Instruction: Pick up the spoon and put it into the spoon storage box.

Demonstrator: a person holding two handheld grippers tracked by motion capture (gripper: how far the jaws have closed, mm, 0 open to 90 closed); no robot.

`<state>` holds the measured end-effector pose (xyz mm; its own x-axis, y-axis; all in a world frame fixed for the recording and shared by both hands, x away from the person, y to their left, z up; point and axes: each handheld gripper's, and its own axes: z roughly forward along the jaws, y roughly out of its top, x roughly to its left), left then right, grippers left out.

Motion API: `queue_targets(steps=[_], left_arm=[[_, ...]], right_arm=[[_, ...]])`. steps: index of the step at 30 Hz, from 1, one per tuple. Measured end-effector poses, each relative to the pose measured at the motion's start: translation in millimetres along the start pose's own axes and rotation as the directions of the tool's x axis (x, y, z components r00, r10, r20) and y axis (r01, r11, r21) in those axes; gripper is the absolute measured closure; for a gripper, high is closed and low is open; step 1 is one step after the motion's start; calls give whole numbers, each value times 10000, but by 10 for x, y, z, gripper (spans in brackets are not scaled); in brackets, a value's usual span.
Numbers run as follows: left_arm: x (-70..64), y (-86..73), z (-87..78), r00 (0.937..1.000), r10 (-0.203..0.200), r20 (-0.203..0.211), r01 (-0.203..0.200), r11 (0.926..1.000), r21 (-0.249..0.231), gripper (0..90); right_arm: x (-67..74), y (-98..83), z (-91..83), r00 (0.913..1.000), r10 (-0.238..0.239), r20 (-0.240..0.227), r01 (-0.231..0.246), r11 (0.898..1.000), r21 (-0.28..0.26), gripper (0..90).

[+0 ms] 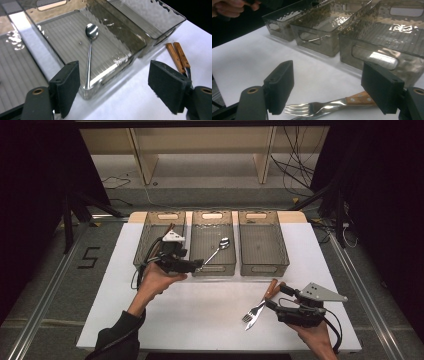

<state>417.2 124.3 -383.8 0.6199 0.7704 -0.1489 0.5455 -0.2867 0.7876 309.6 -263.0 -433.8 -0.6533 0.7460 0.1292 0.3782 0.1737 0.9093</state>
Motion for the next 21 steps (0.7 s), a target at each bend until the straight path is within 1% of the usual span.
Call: queue_targets(steps=[2,6,9,14,15,16,18,20,21], left_arm=[[-5,-99,-35,10000,-78,-13,78,9998,-191,251],[-16,-295,-94,10000,30,11,-30,9996,-298,246],[-8,-434,-146,10000,16,-11,-16,9984,-559,241],[39,-655,-244,9999,-93,-48,88,9949,-1003,240],[57,-702,-261,9999,-118,-5,117,9941,-1078,238],[73,-750,-273,9997,-242,38,245,9930,-1152,232],[112,-829,-285,9997,-261,-8,259,9929,-1160,229],[134,-895,-306,9995,-267,-155,246,9921,-1230,227],[144,-925,-320,9995,-273,-142,253,9916,-1266,227]], right_arm=[[-22,36,-4,9999,-19,112,18,10000,93,271],[-67,95,23,9996,-136,232,130,9996,252,272],[-103,122,63,9995,-87,290,76,9993,376,275],[-142,141,152,9996,-94,262,77,9979,639,309],[-147,144,171,9996,-107,263,89,9976,689,318],[-155,146,189,9995,-159,272,139,9971,746,322],[-167,146,221,9996,-107,279,84,9966,820,336],[-185,143,256,9994,-116,320,85,9954,959,359],[-193,141,273,9994,-93,332,58,9946,1035,360]])
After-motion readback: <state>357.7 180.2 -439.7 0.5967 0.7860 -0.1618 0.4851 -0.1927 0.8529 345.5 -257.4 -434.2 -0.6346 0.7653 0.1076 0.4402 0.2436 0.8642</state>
